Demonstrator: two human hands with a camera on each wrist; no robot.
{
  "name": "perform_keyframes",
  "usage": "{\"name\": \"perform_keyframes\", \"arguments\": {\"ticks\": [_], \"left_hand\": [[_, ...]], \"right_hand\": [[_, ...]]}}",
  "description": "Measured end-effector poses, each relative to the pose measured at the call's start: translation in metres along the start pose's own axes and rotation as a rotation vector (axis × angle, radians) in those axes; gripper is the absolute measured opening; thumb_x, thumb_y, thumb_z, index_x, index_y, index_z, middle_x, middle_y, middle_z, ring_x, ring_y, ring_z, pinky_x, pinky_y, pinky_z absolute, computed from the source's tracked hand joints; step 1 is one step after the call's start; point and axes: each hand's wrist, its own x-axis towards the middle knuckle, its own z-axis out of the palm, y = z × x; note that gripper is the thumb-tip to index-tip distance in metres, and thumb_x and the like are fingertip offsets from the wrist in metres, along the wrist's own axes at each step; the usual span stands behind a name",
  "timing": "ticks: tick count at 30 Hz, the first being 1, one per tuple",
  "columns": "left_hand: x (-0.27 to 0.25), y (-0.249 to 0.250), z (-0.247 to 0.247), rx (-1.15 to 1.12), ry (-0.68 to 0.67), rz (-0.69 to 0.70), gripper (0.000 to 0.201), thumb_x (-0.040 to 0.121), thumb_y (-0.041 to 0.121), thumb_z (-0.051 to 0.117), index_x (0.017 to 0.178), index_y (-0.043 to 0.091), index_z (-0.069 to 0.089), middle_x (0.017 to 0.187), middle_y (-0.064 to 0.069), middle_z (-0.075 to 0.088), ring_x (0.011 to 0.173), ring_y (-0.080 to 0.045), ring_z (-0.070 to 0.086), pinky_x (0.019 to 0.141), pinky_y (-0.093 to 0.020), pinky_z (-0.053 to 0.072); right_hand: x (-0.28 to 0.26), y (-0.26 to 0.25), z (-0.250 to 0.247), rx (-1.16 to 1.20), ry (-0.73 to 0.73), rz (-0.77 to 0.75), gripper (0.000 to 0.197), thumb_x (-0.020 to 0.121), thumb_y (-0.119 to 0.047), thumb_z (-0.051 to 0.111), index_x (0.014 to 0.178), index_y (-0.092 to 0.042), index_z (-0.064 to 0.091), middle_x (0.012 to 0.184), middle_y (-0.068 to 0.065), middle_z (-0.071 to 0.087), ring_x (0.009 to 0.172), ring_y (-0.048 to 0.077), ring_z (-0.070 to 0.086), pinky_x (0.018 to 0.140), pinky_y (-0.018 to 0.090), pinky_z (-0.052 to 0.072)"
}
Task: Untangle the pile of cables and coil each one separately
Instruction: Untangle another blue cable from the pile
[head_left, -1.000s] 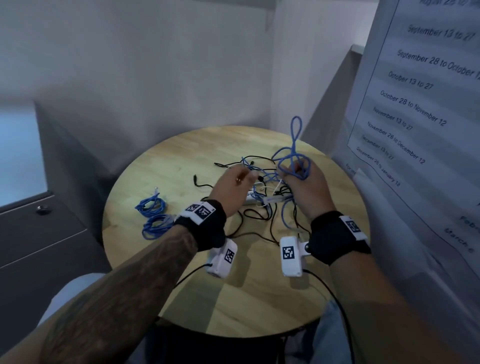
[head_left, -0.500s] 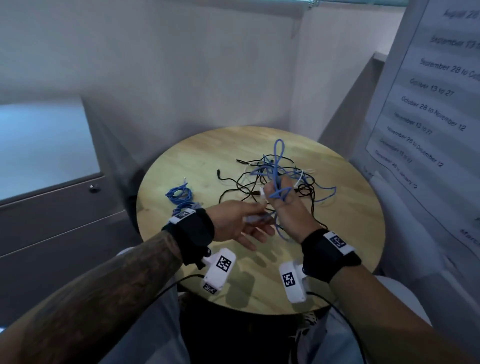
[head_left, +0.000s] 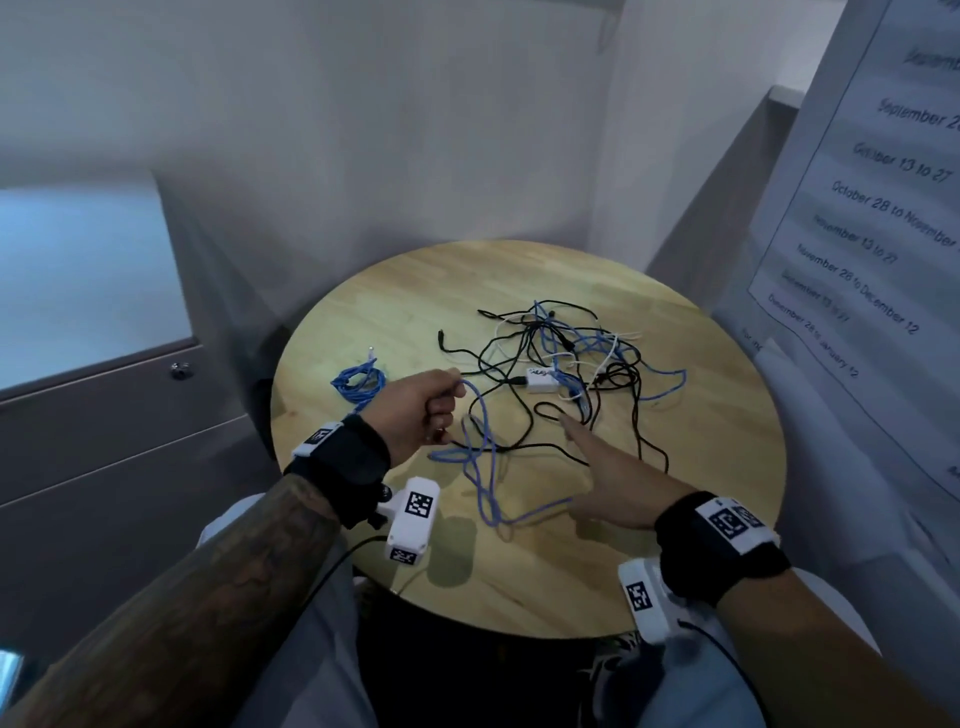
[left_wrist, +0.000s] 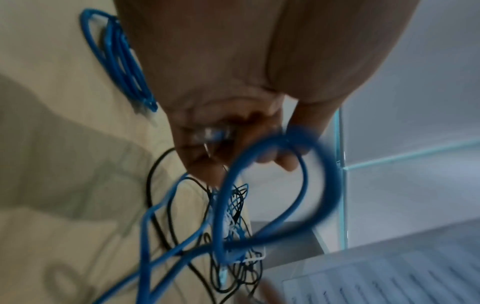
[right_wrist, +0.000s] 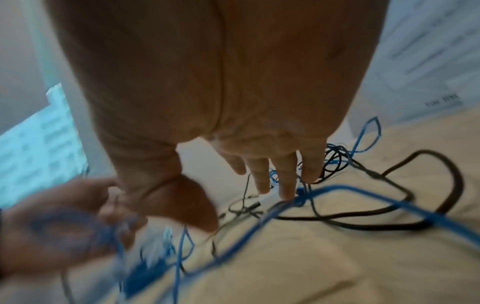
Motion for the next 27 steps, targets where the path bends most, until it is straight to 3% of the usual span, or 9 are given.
{"name": "perform_keyframes", "arguments": {"ticks": [3,6,10,12,16,19,21,23,27], "left_hand": [[-0.006,-0.007,0.008,0.063,-0.112,0.025,0.023,0.103,0.022,0.046,0.084,0.011,0.055,0.062,0.001,0.041,0.054,-0.012,0.044,0.059,-0.029,0.044],[-0.008,-0.010,0.017,-0.026,-0.230,0.028,0.019,0.102,0.016,0.045,0.088,0.008,0.055,0.067,-0.003,0.051,0.059,-0.016,0.053,0.063,-0.030,0.046],[-0.010,-0.011,0.021,-0.019,-0.245,-0.014,0.021,0.101,0.017,0.046,0.092,0.005,0.059,0.061,0.000,0.037,0.052,-0.013,0.033,0.051,-0.025,0.032],[-0.011,-0.012,0.019,0.079,-0.248,-0.092,0.026,0.102,0.022,0.043,0.093,0.005,0.061,0.060,0.001,0.023,0.054,-0.015,0.016,0.053,-0.028,0.017],[-0.016,-0.010,0.021,0.090,-0.368,-0.211,0.034,0.098,0.025,0.035,0.077,0.009,0.058,0.054,0.005,0.016,0.053,-0.015,0.007,0.056,-0.032,0.010],[-0.017,-0.007,0.019,-0.060,-0.404,-0.221,0.026,0.091,0.024,0.040,0.069,0.015,0.049,0.054,0.006,0.012,0.049,-0.014,0.009,0.056,-0.030,0.013],[-0.014,-0.003,0.017,-0.206,-0.367,-0.221,0.025,0.090,0.023,0.039,0.066,0.017,0.045,0.054,0.007,0.012,0.047,-0.013,0.009,0.052,-0.027,0.021],[-0.011,0.000,0.012,-0.366,-0.317,-0.205,0.030,0.092,0.021,0.035,0.064,0.018,0.046,0.049,0.007,0.016,0.047,-0.012,0.010,0.049,-0.024,0.030],[-0.011,0.003,0.008,-0.565,-0.339,-0.133,0.028,0.096,0.018,0.029,0.085,0.012,0.054,0.052,0.007,0.033,0.048,-0.010,0.026,0.054,-0.024,0.043]], "right_hand": [[0.005,-0.006,-0.003,0.356,0.210,-0.085,0.089,0.091,-0.014,0.066,0.159,-0.036,0.013,0.163,-0.013,0.026,0.149,0.009,0.026,0.105,0.028,0.035],[0.015,-0.026,0.008,0.669,0.259,-0.169,0.055,0.092,-0.035,0.067,0.144,-0.038,0.047,0.147,-0.015,0.050,0.136,0.004,0.046,0.110,0.037,0.041],[0.021,-0.044,0.027,0.782,0.292,-0.249,0.006,0.097,-0.018,0.063,0.097,-0.014,0.068,0.086,0.000,0.074,0.088,0.015,0.068,0.086,0.027,0.051],[0.019,-0.046,0.022,0.864,0.358,-0.252,0.008,0.098,-0.007,0.060,0.092,-0.005,0.065,0.065,-0.001,0.067,0.073,0.017,0.065,0.073,0.021,0.051],[0.020,-0.043,0.012,1.058,0.429,-0.205,0.013,0.090,0.008,0.059,0.087,-0.002,0.067,0.070,0.016,0.062,0.067,0.021,0.064,0.074,0.030,0.052],[0.017,-0.043,0.009,1.331,0.233,-0.174,0.020,0.094,0.008,0.048,0.090,-0.007,0.061,0.054,0.006,0.043,0.044,0.015,0.051,0.077,0.042,0.051],[0.014,-0.044,0.007,1.381,0.121,-0.158,0.016,0.098,0.004,0.044,0.101,-0.006,0.056,0.052,0.001,0.037,0.035,0.010,0.037,0.061,0.037,0.053],[0.013,-0.045,0.014,1.150,0.132,-0.130,0.009,0.101,-0.006,0.048,0.104,-0.003,0.057,0.057,0.005,0.039,0.035,0.013,0.032,0.047,0.030,0.044],[0.019,-0.050,0.047,0.667,0.208,-0.074,0.030,0.103,-0.037,0.052,0.094,-0.016,0.072,0.062,0.001,0.055,0.045,0.013,0.040,0.046,0.023,0.031]]}}
